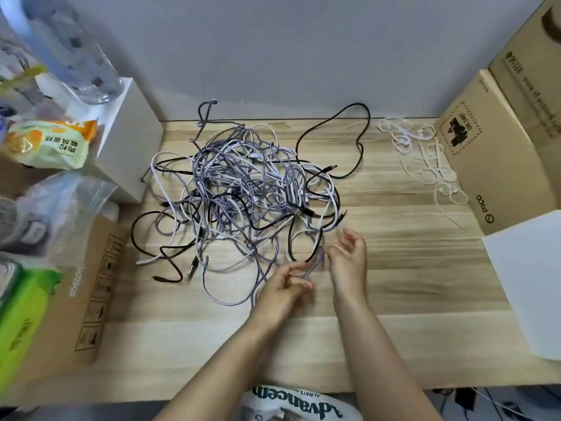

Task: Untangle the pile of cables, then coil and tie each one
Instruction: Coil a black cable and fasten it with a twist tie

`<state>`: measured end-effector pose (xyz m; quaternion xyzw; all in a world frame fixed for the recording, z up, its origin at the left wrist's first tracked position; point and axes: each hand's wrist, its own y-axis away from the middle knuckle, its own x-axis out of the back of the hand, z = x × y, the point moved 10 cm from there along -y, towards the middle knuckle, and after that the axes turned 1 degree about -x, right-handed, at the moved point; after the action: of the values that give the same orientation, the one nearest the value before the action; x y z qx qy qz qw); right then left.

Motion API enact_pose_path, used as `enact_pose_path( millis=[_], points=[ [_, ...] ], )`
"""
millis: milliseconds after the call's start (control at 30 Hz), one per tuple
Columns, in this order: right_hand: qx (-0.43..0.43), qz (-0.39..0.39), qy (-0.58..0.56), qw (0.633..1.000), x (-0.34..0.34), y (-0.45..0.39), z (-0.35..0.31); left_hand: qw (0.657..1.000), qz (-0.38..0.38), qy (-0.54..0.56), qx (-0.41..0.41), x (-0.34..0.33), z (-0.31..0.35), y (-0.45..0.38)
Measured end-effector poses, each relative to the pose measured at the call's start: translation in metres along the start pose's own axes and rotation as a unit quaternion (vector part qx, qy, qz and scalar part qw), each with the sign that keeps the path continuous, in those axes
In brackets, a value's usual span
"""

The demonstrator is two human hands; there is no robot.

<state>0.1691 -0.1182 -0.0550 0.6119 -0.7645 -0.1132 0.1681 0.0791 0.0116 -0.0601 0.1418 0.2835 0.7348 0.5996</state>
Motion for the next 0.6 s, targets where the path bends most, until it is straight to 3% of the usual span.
enact_pose_path(
  millis=[233,367,500,600],
  points=[
    [-0.03,-0.09,0.088,0.992,-0.029,-0.011,0.006,0.994,-0.011,0.017,0.111,-0.004,-0.02,-0.009],
    [-0.039,-0.092,0.135,0.986,-0.027,-0.006,0.014,0.984,-0.036,0.031,0.172,-0.001,-0.031,-0.005],
    [-0.012,-0.081,0.001,0.997,-0.028,0.01,-0.022,0.956,-0.068,0.131,0.254,-0.005,-0.038,0.001],
    [0.001,-0.127,-0.052,0.991,-0.039,0.029,-0.045,0.923,-0.101,0.277,0.248,-0.015,-0.02,-0.002]
  ],
)
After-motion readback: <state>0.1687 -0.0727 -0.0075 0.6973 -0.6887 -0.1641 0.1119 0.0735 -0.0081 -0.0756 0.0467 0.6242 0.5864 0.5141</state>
